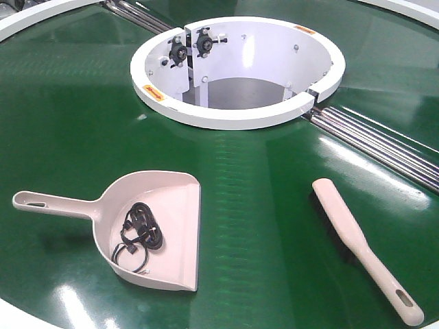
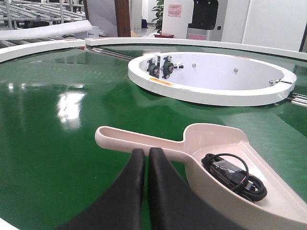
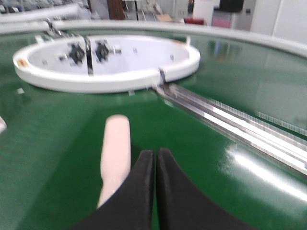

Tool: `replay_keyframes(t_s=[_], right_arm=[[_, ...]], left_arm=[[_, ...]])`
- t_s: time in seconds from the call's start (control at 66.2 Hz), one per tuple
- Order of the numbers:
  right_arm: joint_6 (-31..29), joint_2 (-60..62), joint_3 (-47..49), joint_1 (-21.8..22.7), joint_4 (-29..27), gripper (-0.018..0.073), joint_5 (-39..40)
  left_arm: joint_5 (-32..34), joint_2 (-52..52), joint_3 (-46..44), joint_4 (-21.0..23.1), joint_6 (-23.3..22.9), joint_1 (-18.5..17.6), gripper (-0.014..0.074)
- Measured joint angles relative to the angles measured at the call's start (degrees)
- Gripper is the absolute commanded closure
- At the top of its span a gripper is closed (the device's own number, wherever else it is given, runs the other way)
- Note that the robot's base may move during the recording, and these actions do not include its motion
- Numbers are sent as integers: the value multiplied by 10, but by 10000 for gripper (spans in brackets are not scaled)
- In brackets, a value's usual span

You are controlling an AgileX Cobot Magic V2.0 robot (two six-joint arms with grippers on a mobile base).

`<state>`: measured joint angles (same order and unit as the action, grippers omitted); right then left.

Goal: Clean and inspect green conveyor with broom and dustpan

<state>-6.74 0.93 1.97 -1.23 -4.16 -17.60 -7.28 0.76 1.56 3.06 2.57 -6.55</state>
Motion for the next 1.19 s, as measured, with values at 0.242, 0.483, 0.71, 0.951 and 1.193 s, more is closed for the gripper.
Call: replay_keyframes(t_s=[0.242,0.483,0.71,0.951,1.193], right_arm=[[27,0,-36,1,2,569,63],[27,0,-36,1,3,569,101],[27,0,-36,1,4,569,102],[27,0,-36,1,4,569,102],[27,0,-36,1,4,569,102]], left_arm=[[-1,0,0,0,0,0,603],[-1,0,0,0,0,0,603],[-1,0,0,0,0,0,603],[-1,0,0,0,0,0,603],[-1,0,0,0,0,0,603]])
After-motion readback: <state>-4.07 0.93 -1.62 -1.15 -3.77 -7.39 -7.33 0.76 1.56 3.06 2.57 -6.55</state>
